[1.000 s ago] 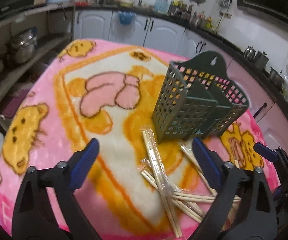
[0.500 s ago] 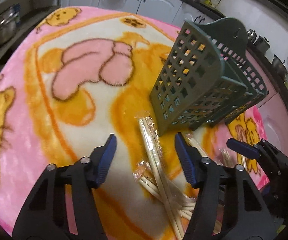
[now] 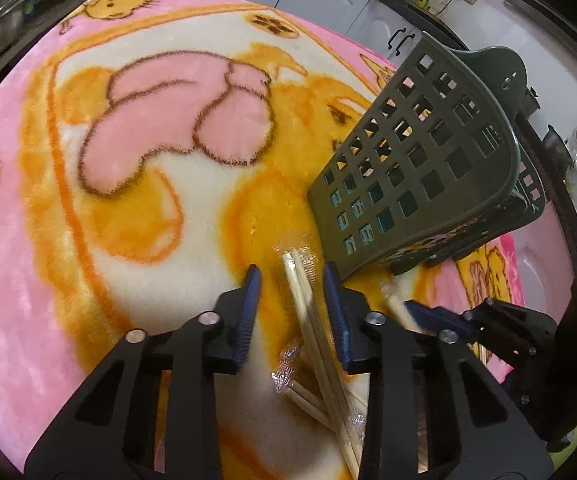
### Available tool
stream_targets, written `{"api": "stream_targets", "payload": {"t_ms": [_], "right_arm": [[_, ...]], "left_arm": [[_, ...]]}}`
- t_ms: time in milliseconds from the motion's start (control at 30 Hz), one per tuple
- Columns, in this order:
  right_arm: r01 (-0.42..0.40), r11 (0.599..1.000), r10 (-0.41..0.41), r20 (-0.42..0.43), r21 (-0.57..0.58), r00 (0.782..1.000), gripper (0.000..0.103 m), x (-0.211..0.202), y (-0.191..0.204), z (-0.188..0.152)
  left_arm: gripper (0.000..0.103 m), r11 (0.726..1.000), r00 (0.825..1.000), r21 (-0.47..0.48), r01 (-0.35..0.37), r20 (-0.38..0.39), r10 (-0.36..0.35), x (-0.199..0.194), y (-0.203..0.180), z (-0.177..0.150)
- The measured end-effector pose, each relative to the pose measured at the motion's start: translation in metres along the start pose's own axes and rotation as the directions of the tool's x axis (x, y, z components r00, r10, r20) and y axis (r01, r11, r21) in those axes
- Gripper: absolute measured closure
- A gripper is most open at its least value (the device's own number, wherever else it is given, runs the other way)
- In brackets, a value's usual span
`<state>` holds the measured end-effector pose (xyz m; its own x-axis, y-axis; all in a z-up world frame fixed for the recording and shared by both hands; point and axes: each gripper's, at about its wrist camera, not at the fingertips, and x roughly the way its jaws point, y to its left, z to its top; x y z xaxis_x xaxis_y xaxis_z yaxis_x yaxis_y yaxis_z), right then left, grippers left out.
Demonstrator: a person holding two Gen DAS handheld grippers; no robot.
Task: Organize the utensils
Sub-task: 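Lower the left gripper and grasp a wrapped chopstick while the right gripper grasps another, then lift both held chopsticks upright and carry them over the green basket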
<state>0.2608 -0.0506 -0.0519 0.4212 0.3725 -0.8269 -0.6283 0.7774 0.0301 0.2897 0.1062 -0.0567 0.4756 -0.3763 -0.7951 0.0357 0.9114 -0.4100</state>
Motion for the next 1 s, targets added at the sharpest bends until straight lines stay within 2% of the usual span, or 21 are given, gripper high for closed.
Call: {"api": "stream_targets", "payload": {"t_ms": [33,67,233,433,633,833,1000], "right_arm": [[-0.004,1.0,0.004,0.002,0.0,1.0,0.091,0.0,-0.001,0.0],[-0.008,1.0,0.008,0.006,0.002,1.0,0.091,0.0,-0.002,0.001],[-0.048,0.999,0.047,0.042,0.023,0.998,0.091,-0.018,-0.01,0.003],[-0.124,0.991,0.116,0.14,0.045,0.983,0.091,-0.059,-0.023,0.003],[-0.173,0.984,0.153,0.278,0.047,0.948,0.093,-0.115,-0.042,-0.004],[-0.161,0.986,0.131,0.392,0.045,0.911,0.097,-0.155,-0.046,-0.003],[-0.147,0.988,0.103,0.485,0.053,0.868,0.097,-0.184,-0.054,0.003]], "left_arm": [[0.086,1.0,1.0,0.0,0.002,0.0,-0.002,0.0,0.0,0.0],[0.091,1.0,1.0,-0.002,0.004,-0.001,-0.004,0.0,0.001,0.001],[0.095,1.0,1.0,0.001,0.006,0.012,-0.006,-0.006,0.002,0.002],[0.097,0.999,0.996,0.036,0.0,0.092,-0.003,-0.04,-0.007,0.002],[0.099,0.995,0.979,0.098,0.006,0.2,-0.026,-0.085,-0.03,0.001],[0.1,0.985,0.949,0.173,-0.005,0.311,-0.05,-0.128,-0.065,0.002],[0.1,0.977,0.925,0.211,0.013,0.368,-0.091,-0.15,-0.087,0.003]]}}
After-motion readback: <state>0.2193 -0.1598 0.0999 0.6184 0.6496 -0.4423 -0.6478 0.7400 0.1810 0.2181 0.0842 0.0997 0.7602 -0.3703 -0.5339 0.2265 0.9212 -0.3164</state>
